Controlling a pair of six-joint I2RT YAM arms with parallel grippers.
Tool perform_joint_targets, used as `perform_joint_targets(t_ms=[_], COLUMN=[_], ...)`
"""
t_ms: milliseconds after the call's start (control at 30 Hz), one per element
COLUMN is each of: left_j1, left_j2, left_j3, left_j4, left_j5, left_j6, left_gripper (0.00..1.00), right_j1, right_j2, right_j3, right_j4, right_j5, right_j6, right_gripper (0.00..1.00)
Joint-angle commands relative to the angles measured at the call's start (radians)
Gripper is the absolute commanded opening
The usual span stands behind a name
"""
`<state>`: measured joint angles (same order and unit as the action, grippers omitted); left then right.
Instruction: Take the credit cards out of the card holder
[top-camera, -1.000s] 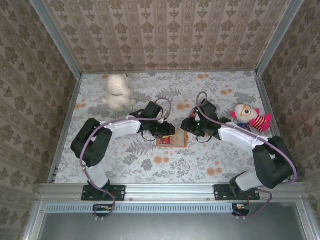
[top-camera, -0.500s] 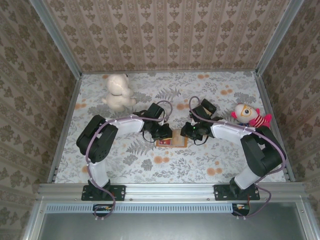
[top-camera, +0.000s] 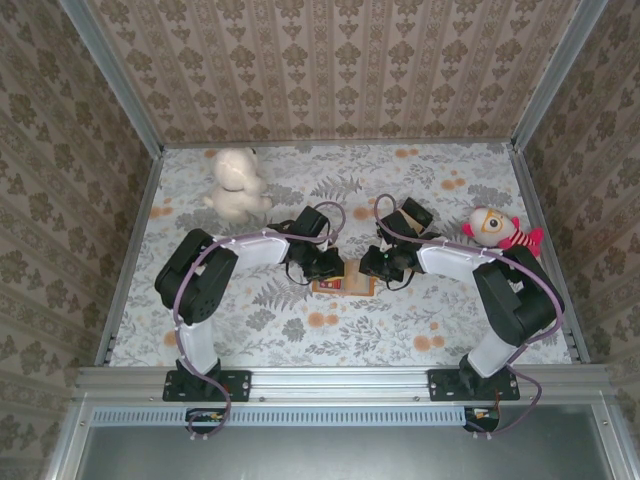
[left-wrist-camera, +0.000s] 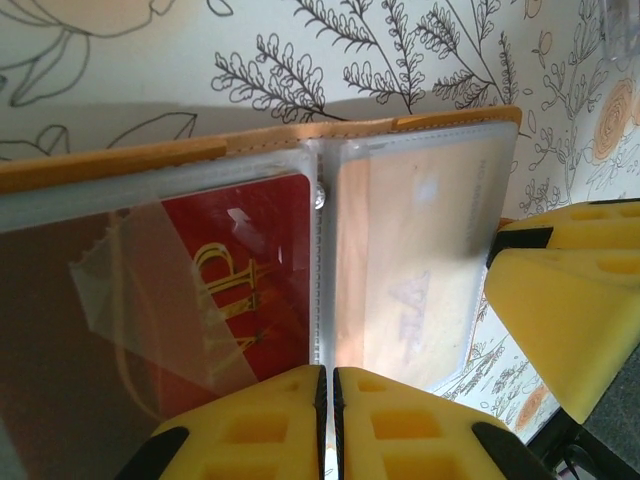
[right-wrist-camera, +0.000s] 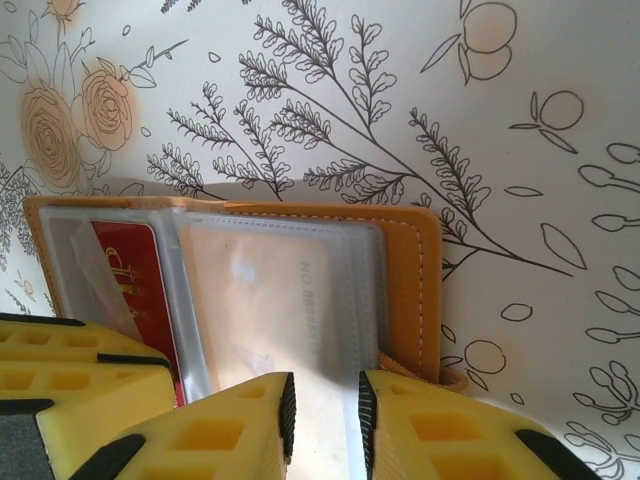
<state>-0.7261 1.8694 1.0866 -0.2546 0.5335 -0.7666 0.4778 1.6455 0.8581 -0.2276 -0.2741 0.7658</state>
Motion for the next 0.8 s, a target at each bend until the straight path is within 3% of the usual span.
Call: perform_joint_targets(t_ms=[0,767], left_j1=[-0.006,-0.005], left_j2=[0.016,0.056], left_j3=[0.018,0.001], left_j4=[-0.023,-0.039], left_j5=[-0.008,-0.047], left_j6=[0.021,0.024], left_gripper=[0.13,0.11], right_j1=[0.002,0.027], right_j2=[0.016,0.093], right_j3=[0.024,0.041], right_j4=[-0.024,0.037], right_j5=[0.002,-0.096], right_j6=[-0.012,-0.010], right_gripper=[0.27,0.28])
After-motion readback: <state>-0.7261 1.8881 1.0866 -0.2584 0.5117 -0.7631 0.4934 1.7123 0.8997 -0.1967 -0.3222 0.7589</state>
